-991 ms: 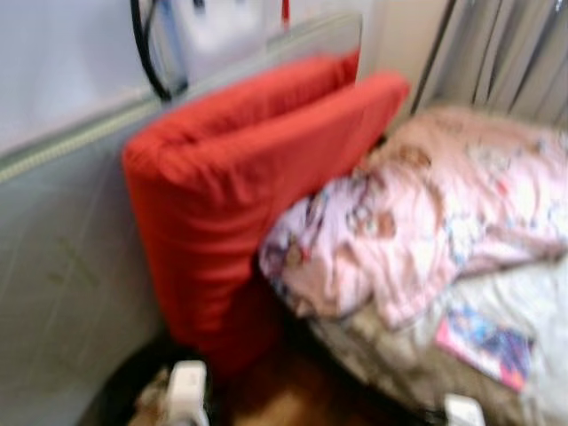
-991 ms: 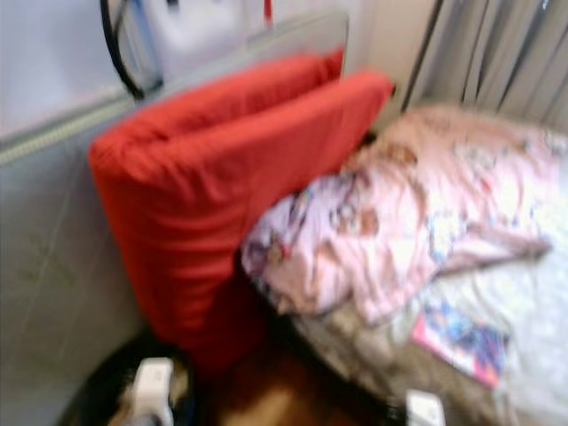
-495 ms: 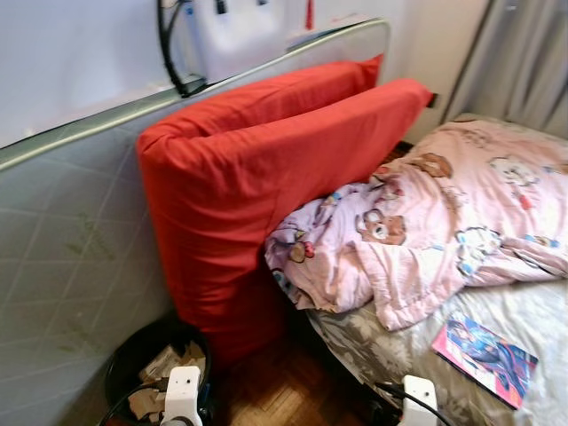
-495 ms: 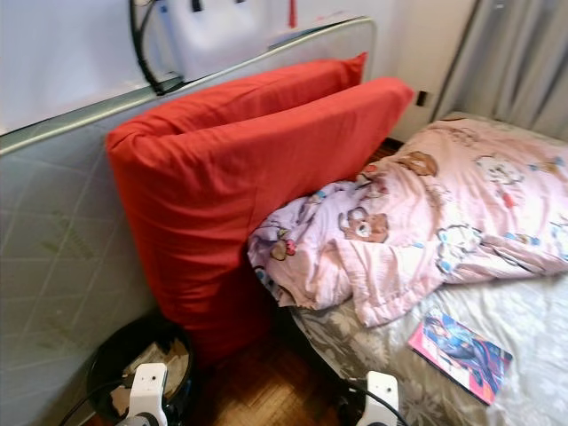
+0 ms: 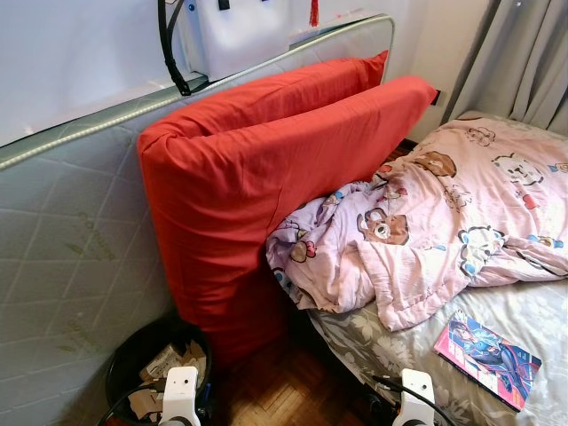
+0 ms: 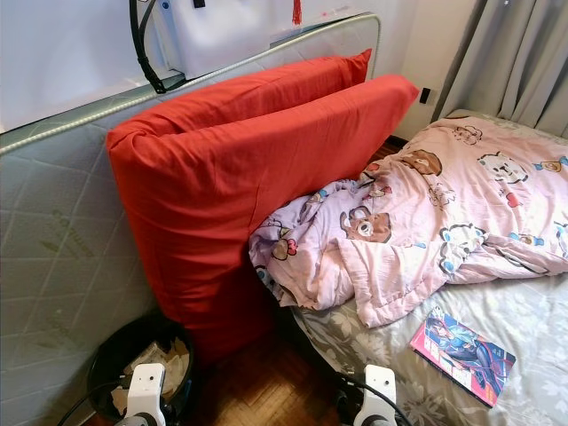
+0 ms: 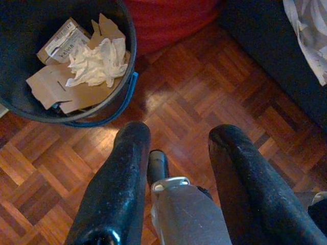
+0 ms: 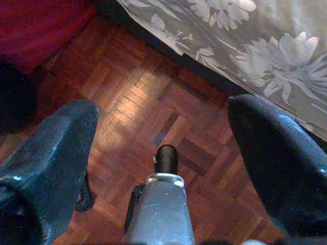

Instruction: Clean up the room

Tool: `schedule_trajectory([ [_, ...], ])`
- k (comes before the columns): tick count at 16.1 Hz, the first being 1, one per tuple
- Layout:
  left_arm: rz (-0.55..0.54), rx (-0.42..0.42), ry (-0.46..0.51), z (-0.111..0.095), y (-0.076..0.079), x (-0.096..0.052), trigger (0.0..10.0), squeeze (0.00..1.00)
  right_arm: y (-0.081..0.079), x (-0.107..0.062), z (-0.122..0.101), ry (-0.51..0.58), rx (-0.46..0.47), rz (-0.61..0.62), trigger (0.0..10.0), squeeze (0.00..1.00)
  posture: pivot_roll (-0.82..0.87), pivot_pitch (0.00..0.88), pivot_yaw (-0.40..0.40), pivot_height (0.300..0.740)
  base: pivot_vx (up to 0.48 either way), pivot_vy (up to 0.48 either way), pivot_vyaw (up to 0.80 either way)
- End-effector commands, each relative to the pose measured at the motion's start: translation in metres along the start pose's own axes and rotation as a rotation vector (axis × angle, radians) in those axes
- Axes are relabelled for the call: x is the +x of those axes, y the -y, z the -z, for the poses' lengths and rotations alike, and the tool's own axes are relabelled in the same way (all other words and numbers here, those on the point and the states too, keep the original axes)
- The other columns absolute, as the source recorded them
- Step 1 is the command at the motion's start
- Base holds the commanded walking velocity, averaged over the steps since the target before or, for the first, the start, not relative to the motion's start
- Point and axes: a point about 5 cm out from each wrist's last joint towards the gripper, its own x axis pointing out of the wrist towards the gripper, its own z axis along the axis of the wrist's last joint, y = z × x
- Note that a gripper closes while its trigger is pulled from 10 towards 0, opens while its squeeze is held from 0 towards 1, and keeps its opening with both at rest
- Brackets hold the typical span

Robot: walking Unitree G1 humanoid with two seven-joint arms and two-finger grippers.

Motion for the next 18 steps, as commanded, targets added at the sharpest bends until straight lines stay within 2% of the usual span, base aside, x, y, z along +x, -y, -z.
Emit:
schedule_trajectory([
  [1, -0.016, -0.021, -0.023, 0.006, -0.005, -0.002, 10.0, 0.0, -0.004, 0.001, 0.0, -0.011, -0.026, -0.016, 10.0, 0.0, -0.04, 0.0, -0.009, 0.74, 0.0, 0.0, 0.0],
  [5, -0.019, -0.023, -0.028, 0.007, -0.005, -0.002, 10.0, 0.0, -0.002, -0.001, 0.003, -0.012, -0.056, -0.05, 10.0, 0.0, -0.04, 0.0, -0.01, 0.74, 0.187, 0.0, 0.57],
  [7, -0.019, -0.027, -0.03, 0.008, -0.005, -0.002, 10.0, 0.0, 0.001, -0.001, 0.005, -0.014, -0.037, -0.05, 10.0, 0.0, -0.04, 0.0, -0.01, 0.74, 0.257, 0.0, 0.0],
  [12, -0.019, -0.028, -0.033, 0.009, -0.004, -0.002, 10.0, 0.0, -0.011, 0.001, 0.001, -0.014, -0.043, -0.071, 10.0, 0.0, -0.04, 0.0, -0.011, 0.74, 0.262, 0.0, 0.0],
  [18, -0.018, -0.033, -0.031, 0.009, -0.005, -0.002, 10.0, 0.0, -0.012, 0.001, 0.0, -0.016, -0.052, -0.076, 10.0, 0.0, -0.04, 0.0, -0.012, 0.74, 0.275, 0.0, 0.0],
])
